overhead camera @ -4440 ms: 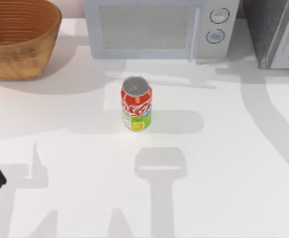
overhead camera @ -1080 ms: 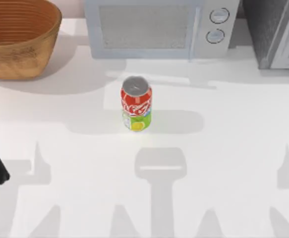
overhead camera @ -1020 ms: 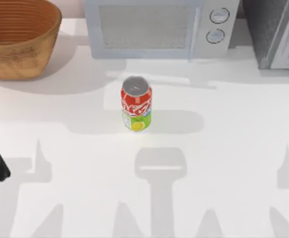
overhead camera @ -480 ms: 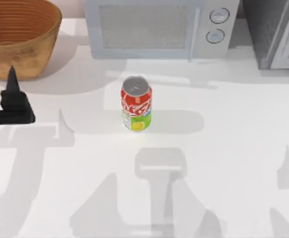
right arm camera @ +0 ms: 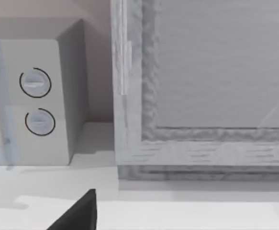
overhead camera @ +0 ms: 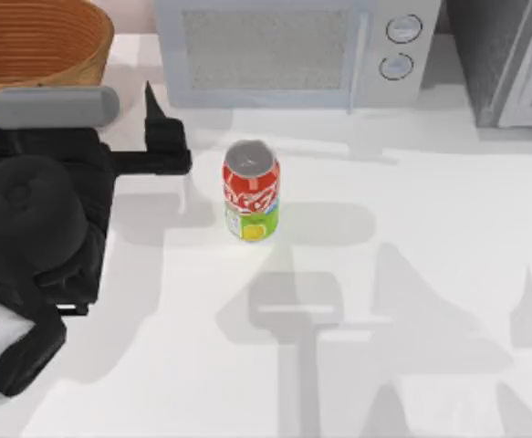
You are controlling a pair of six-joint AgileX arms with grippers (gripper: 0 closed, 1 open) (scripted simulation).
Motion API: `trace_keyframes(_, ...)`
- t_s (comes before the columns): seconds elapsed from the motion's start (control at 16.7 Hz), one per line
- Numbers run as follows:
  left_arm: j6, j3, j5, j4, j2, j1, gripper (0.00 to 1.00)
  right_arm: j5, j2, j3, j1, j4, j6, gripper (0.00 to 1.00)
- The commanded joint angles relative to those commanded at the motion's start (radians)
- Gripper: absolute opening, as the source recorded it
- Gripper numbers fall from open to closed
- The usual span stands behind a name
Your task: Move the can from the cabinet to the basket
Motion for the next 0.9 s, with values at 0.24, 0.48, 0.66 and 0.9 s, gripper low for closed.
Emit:
trace_keyframes(0.24,0.000,0.094,-0.114,0.223,0.322,-0.122,1.00,0.000,0.000,0.000,0.000,0.000,0.000,1.00)
trace_keyframes(0.48,0.000,0.174,-0.211,0.414,0.599,-0.227,1.00,0.000,0.000,0.000,0.000,0.000,0.000,1.00)
trace_keyframes(0.66,-0.002,0.222,-0.270,0.531,0.768,-0.292,1.00,0.000,0.000,0.000,0.000,0.000,0.000,1.00)
trace_keyframes(0.9,-0.003,0.269,-0.325,0.640,0.924,-0.352,1.00,0.000,0.000,0.000,0.000,0.000,0.000,1.00)
